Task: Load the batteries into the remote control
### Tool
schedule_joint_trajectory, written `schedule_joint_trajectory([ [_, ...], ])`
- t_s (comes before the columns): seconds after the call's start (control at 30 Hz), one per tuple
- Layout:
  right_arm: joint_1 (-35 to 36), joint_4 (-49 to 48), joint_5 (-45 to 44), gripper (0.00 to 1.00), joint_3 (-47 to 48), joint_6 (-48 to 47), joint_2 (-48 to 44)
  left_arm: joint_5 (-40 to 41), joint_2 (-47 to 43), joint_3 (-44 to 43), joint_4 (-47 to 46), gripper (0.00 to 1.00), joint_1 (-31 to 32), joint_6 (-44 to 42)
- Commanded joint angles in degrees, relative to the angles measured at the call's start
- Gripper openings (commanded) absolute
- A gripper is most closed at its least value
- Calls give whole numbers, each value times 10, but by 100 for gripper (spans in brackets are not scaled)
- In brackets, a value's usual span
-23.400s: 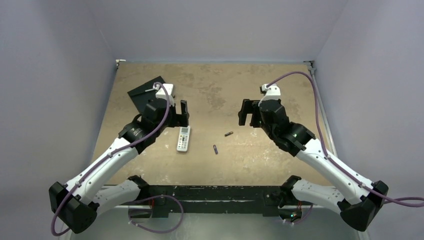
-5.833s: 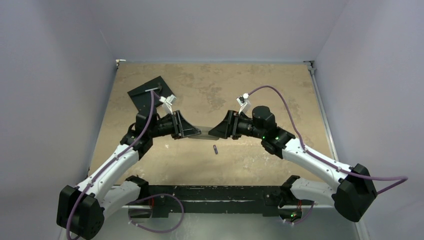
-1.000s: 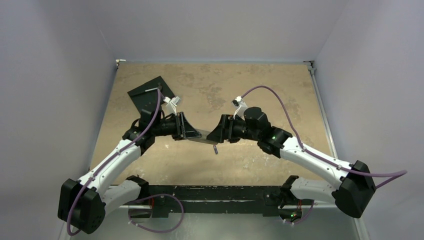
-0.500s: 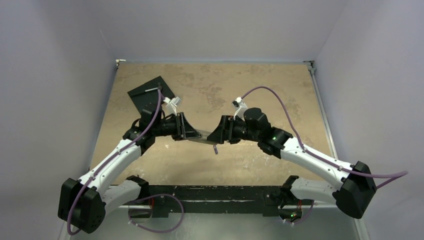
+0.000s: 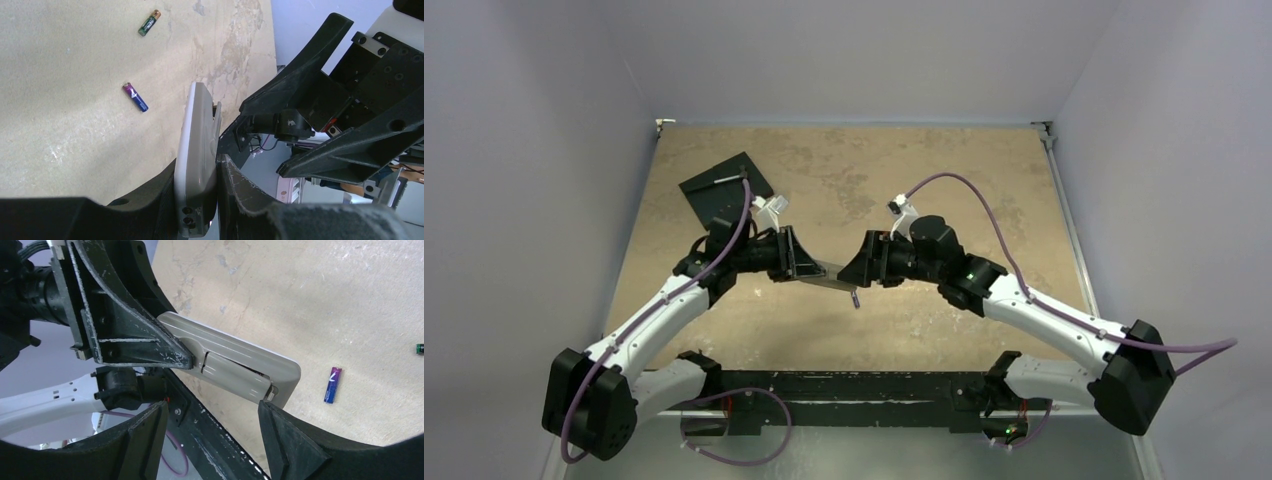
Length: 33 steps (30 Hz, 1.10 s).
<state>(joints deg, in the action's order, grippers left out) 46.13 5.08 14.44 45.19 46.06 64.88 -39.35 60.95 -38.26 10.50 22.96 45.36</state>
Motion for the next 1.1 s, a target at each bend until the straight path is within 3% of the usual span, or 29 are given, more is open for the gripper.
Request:
schedule_joint_trajectory([
  [0.0,3,-28,-4,74,-10,-6,14,14,2,-11,1,0,2,-24],
  [0.5,3,-45,-13,74,-30,-20,60,82,36,2,49,0,2,-84],
  [1.07,3,-43,-27,75,-51,-36,67,239,87,-128,234,0,4,-168],
])
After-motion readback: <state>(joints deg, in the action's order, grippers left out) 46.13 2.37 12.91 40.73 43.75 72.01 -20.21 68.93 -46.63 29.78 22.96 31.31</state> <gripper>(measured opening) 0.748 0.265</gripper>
